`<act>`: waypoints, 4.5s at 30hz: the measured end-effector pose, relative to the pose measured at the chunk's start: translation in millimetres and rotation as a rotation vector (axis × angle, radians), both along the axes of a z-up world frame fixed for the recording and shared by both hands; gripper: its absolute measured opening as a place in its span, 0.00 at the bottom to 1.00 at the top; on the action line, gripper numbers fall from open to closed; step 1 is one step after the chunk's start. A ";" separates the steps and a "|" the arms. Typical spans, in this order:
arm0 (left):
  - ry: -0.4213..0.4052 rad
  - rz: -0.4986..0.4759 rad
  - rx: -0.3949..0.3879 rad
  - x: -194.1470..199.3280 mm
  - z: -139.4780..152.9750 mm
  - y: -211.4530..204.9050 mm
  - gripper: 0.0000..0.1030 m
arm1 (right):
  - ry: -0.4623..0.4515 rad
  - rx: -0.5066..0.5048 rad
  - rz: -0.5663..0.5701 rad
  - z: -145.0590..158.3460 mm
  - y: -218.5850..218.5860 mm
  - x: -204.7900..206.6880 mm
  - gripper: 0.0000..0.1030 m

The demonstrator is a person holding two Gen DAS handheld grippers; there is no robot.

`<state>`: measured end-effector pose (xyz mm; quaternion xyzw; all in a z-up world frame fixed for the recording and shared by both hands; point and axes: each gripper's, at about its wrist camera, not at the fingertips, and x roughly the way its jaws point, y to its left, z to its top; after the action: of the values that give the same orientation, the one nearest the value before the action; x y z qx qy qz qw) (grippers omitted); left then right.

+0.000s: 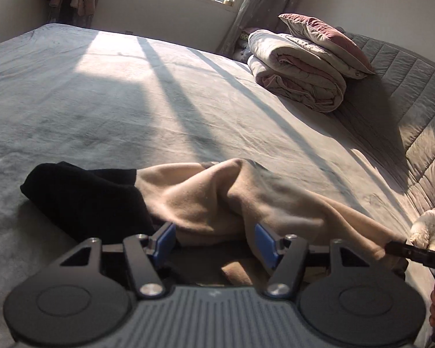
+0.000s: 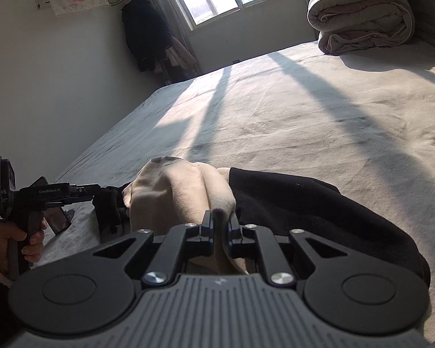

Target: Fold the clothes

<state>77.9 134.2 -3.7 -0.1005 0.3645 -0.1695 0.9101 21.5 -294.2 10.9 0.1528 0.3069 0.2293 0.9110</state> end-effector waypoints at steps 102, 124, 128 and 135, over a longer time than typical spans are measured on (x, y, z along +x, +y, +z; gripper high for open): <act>0.125 0.039 0.074 -158.5 2.1 8.9 0.06 | -0.090 -0.439 0.241 13.8 10.2 -79.8 0.08; 0.074 0.073 0.234 -87.0 25.0 25.9 0.58 | -0.009 -0.290 0.302 49.7 0.6 -54.8 0.75; 0.067 0.147 0.346 -29.3 24.0 30.4 0.61 | 0.018 -0.292 0.245 49.7 14.2 -10.3 0.75; 0.092 0.158 0.359 58.6 12.9 47.6 0.72 | 0.082 -0.366 0.262 25.8 50.5 68.4 0.75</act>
<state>136.5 181.8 9.2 0.0276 0.4212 -0.0251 0.9062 90.0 -243.7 36.6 -0.0469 0.3976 0.2796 0.8727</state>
